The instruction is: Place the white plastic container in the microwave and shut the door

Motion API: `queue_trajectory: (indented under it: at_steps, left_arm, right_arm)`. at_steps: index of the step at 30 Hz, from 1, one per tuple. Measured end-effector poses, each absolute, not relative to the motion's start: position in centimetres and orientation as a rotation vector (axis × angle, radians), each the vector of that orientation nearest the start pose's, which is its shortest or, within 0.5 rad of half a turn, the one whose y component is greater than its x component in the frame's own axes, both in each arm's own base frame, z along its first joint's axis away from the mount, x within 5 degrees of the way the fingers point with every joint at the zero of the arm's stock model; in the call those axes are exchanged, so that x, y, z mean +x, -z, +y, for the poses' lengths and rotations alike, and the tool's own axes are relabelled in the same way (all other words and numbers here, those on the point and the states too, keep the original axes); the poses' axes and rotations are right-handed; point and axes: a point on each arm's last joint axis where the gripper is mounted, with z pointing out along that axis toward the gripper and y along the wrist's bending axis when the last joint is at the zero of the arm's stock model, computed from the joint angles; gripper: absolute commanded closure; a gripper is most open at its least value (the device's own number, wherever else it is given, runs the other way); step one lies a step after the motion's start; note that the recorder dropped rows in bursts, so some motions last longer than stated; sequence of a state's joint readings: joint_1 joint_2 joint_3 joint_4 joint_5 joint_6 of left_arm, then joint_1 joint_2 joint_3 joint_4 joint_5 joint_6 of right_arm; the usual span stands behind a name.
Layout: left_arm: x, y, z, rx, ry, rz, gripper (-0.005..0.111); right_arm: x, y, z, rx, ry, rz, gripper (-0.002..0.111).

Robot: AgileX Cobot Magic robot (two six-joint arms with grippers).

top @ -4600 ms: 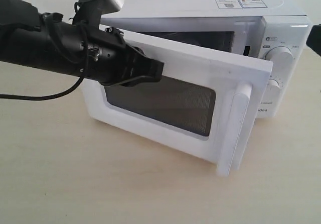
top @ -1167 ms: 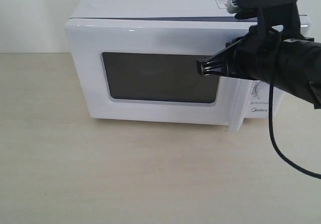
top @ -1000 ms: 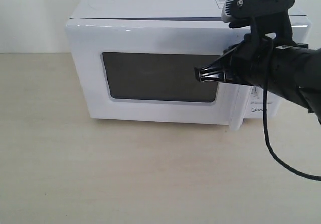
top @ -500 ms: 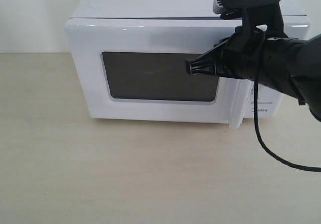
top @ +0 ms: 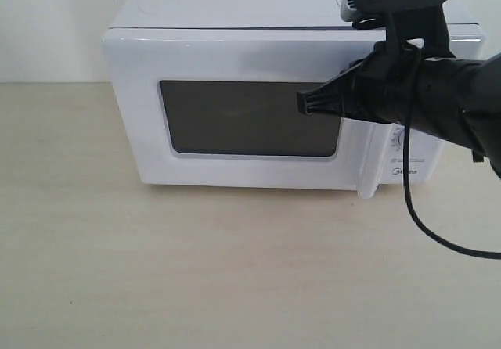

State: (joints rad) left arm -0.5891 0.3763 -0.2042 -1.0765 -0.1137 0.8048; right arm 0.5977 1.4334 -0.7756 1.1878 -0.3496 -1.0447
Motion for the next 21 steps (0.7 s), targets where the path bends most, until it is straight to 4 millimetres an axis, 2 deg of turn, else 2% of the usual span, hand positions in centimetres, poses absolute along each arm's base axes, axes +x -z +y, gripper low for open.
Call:
queue_trajectory:
  at_steps: [21]
  left_arm:
    - [8.3, -26.05, -4.46, 0.187, 0.579, 1.621, 0.102]
  right_arm:
    - [26.62, -25.43, 14.3, -0.268, -0.14, 1.971, 0.109]
